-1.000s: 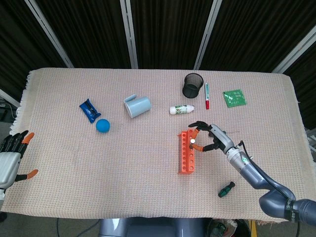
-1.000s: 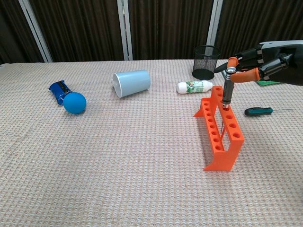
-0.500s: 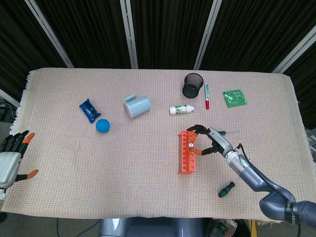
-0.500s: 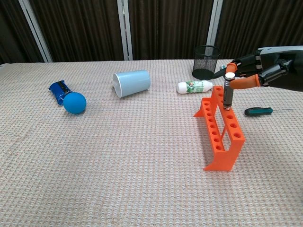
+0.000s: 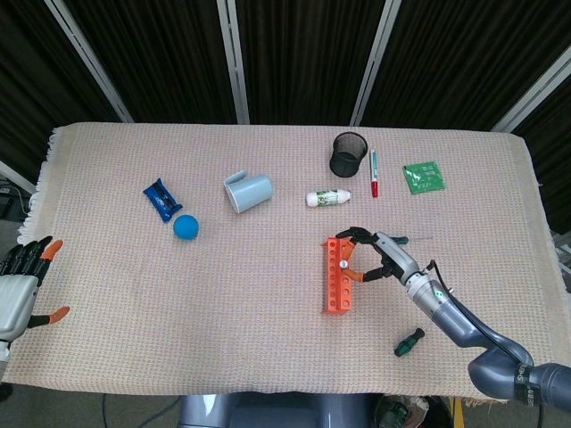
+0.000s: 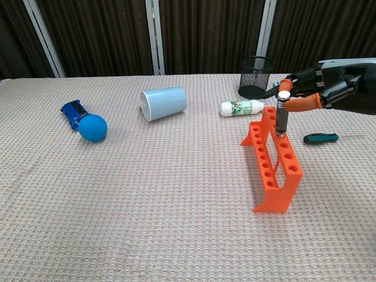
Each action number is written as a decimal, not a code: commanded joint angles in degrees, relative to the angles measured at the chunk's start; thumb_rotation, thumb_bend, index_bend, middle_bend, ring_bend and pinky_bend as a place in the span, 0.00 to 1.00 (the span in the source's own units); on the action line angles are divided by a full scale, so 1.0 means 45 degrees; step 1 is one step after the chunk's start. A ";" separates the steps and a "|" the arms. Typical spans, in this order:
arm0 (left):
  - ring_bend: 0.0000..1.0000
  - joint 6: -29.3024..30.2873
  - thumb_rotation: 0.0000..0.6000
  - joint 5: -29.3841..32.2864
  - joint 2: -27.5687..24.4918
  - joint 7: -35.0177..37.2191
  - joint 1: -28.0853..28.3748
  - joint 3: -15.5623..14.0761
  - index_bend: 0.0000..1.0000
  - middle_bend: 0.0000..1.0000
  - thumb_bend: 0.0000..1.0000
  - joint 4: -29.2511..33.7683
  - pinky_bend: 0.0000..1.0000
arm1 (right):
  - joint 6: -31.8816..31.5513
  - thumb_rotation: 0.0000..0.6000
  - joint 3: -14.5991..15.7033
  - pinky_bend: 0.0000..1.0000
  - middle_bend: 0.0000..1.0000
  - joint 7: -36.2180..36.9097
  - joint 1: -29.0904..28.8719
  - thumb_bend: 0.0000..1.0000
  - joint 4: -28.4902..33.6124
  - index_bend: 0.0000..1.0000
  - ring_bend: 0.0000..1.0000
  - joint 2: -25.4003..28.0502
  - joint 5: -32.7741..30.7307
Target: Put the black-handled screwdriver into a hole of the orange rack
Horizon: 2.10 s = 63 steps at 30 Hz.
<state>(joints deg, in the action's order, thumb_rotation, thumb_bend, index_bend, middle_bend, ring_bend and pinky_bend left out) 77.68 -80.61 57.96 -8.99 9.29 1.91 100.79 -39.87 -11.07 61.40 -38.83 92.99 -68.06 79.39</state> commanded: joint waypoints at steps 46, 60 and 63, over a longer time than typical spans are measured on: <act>0.00 0.0049 1.00 -0.0021 0.0033 -0.0125 0.0015 0.0008 0.00 0.00 0.00 0.0106 0.00 | 0.0147 1.00 0.0220 0.00 0.14 0.1295 -0.0057 0.34 -0.0755 0.33 0.00 0.0090 0.0800; 0.00 0.0117 1.00 -0.0138 0.0026 -0.0078 0.0005 -0.0003 0.00 0.00 0.00 0.0134 0.00 | -0.0399 1.00 0.0700 0.00 0.02 0.1524 -0.0012 0.02 -0.0602 0.07 0.00 0.0372 0.1571; 0.00 0.0161 1.00 -0.0161 0.0020 -0.0050 -0.0012 0.0000 0.00 0.00 0.00 0.0129 0.00 | -0.0611 1.00 0.0786 0.00 0.00 0.1496 0.0051 0.00 -0.0543 0.06 0.00 0.0436 0.1653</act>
<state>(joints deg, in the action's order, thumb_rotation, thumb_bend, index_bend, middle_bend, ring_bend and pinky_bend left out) 78.40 -81.33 58.06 -9.21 9.24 1.91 101.37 -42.29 -7.67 68.19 -38.74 90.44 -66.23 86.69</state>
